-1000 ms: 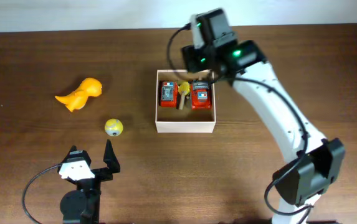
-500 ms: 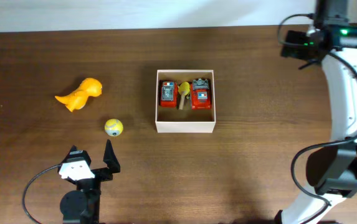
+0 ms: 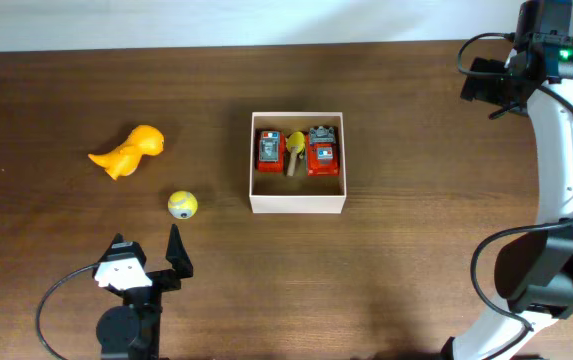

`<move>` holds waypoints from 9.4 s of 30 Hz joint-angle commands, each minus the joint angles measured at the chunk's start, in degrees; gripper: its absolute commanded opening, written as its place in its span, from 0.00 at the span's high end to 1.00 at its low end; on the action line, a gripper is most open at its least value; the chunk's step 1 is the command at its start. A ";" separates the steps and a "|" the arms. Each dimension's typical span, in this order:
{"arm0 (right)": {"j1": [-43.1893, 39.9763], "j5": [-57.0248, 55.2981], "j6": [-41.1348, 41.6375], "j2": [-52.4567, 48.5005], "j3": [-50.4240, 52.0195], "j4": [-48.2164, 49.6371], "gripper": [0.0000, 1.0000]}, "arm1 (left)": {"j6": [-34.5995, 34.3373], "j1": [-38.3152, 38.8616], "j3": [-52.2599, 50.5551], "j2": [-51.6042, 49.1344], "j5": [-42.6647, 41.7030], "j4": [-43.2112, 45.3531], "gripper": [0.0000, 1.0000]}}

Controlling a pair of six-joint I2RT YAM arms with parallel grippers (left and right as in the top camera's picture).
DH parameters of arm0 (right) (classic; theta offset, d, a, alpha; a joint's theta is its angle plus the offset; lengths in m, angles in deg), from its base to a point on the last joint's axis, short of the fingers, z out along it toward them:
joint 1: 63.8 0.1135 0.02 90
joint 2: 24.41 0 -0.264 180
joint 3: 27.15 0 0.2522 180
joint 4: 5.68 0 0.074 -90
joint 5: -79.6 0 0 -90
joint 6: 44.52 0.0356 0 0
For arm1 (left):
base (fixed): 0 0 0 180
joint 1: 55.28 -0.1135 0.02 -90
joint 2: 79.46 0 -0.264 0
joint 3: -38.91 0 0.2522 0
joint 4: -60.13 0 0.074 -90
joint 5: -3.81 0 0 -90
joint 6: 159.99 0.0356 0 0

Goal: Pack container
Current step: 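Move the left gripper over the orange dinosaur toy, then lower the left gripper and grasp the orange dinosaur's body, then lift the dinosaur and carry it into the box with the left gripper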

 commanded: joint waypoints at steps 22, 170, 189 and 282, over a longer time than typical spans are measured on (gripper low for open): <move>-0.22 -0.50 0.68 -0.63 0.31 -0.04 0.01 | -1.27 -0.39 4.37 -2.69 -7.58 8.52 0.01; -0.22 -0.50 0.68 -0.63 0.31 -0.02 0.01 | -15.98 -7.61 94.99 -114.38 -2.19 -35.93 0.59; -0.22 -0.50 0.68 -0.63 0.31 -0.02 0.01 | -16.20 -7.30 95.03 -115.01 2.01 -42.91 0.56; -0.22 -0.50 0.68 -0.63 0.31 -0.04 0.01 | -7.10 32.26 135.95 -120.74 -3.02 -82.66 0.89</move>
